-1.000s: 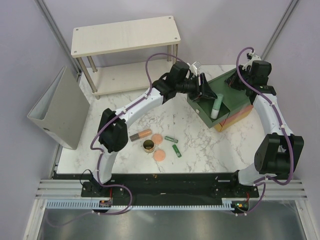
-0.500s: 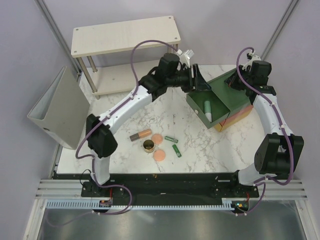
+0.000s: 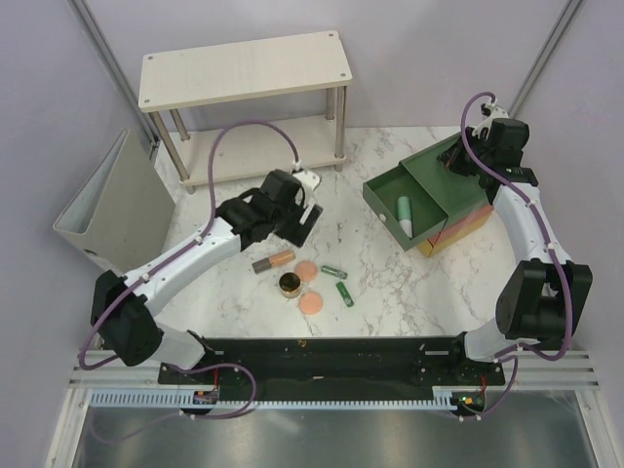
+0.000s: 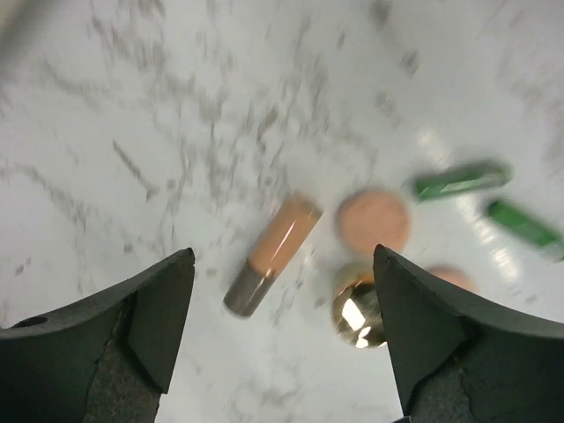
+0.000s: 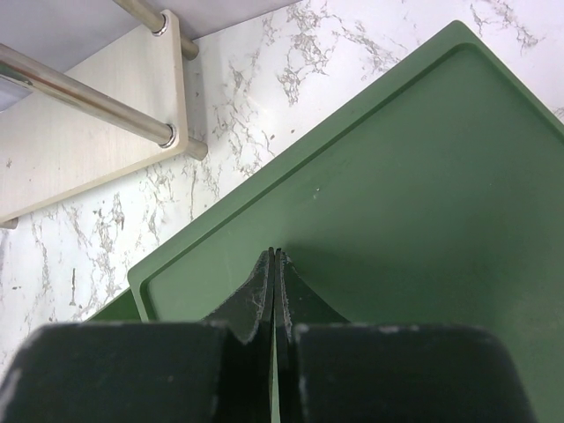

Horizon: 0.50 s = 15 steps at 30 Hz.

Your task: Organize the makeup

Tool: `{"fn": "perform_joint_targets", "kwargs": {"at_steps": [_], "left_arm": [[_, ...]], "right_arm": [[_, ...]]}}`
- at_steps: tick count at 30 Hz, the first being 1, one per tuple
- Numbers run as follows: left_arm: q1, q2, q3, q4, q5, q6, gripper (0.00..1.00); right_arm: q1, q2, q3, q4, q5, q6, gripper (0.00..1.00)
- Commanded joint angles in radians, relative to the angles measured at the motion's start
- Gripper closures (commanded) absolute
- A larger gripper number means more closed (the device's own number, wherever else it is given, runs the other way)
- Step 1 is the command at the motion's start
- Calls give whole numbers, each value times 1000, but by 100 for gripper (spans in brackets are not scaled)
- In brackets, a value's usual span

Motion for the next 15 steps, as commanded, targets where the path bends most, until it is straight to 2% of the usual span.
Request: {"fn": "perform_joint_targets", "kwargs": {"at_steps": [1, 8, 15], "left_arm": [[45, -2, -169, -86, -143, 165, 11], [116, 39, -276, -37, -92, 112, 12], [142, 145, -263, 12, -1, 139, 13]], "right_arm": [[16, 87, -82, -269, 8, -23, 100], [16, 92, -85, -268, 2, -21, 100], [16, 90, -88, -265, 3, -23, 100]]}}
